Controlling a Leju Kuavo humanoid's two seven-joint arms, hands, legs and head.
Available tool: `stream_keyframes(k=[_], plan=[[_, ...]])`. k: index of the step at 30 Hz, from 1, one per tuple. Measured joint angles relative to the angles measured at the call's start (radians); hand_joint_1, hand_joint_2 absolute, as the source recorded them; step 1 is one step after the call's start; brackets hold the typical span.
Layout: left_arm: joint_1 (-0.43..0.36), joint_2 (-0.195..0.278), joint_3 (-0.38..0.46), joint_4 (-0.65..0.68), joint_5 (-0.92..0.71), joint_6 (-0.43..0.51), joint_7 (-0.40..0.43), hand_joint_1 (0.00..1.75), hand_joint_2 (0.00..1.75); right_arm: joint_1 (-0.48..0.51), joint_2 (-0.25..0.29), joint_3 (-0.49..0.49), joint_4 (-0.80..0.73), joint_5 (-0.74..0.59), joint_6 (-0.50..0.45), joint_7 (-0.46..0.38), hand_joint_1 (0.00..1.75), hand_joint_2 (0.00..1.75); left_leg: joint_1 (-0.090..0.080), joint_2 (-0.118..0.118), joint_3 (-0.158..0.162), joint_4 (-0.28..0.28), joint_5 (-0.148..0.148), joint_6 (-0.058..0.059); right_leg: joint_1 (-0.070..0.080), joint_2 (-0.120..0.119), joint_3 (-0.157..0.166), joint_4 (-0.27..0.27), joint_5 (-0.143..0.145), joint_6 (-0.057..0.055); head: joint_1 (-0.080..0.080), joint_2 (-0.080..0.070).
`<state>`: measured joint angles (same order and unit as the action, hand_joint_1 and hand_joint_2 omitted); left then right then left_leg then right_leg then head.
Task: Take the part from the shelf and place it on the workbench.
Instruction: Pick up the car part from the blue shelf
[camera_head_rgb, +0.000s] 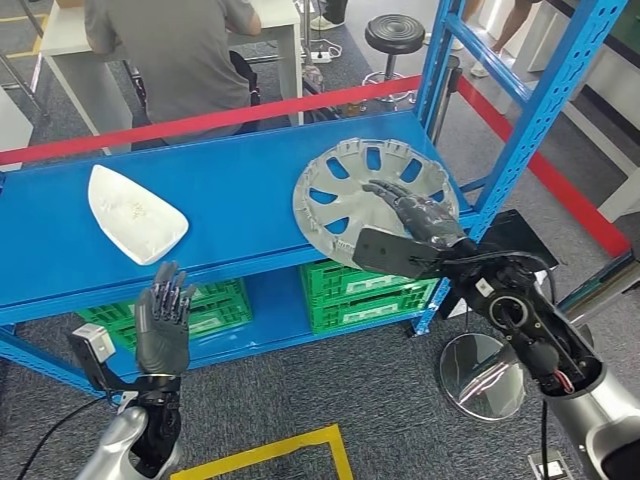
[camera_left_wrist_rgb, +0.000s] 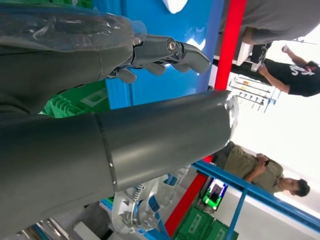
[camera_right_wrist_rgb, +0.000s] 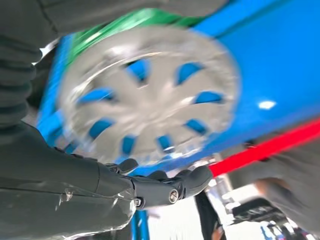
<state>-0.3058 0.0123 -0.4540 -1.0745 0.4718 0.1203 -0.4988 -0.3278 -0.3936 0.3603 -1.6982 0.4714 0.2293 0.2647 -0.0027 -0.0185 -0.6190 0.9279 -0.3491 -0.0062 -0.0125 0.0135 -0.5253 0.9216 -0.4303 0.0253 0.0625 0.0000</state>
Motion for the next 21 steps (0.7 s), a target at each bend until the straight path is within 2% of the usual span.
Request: stream_keyframes(k=[4, 8, 14, 21], plan=[[0.009, 0.003, 0.013, -0.006, 0.0, -0.009, -0.002, 0.0, 0.0, -0.013, -0.059, -0.004, -0.027, 0.084, 0.156, 0.044, 0.0, 1.75, 0.0, 0.0, 0.002, -0.002, 0.0, 0.0, 0.0, 0.0, 0.001, 0.0, 0.0, 0.0, 0.0, 0.0], [0.012, 0.004, 0.025, -0.008, -0.003, -0.017, -0.004, 0.0, 0.0, -0.022, -0.099, -0.003, -0.032, 0.11, 0.243, 0.058, 0.0, 1.75, 0.0, 0.0, 0.003, -0.003, 0.0, 0.0, 0.0, 0.0, 0.002, 0.0, 0.0, 0.0, 0.0, 0.0], [0.012, 0.003, 0.038, -0.008, -0.011, -0.028, -0.005, 0.0, 0.0, -0.029, -0.134, 0.019, 0.0, 0.128, 0.268, 0.026, 0.0, 1.75, 0.0, 0.0, 0.003, -0.004, 0.0, 0.0, 0.0, 0.0, 0.002, 0.0, 0.0, 0.0, -0.001, 0.0], [0.008, -0.003, 0.047, -0.008, -0.015, -0.039, -0.006, 0.0, 0.0, -0.048, -0.145, 0.059, 0.113, 0.179, 0.257, -0.042, 0.0, 1.75, 0.0, 0.0, 0.004, -0.005, 0.0, 0.0, 0.0, 0.0, 0.001, 0.0, 0.0, 0.0, -0.001, 0.0]])
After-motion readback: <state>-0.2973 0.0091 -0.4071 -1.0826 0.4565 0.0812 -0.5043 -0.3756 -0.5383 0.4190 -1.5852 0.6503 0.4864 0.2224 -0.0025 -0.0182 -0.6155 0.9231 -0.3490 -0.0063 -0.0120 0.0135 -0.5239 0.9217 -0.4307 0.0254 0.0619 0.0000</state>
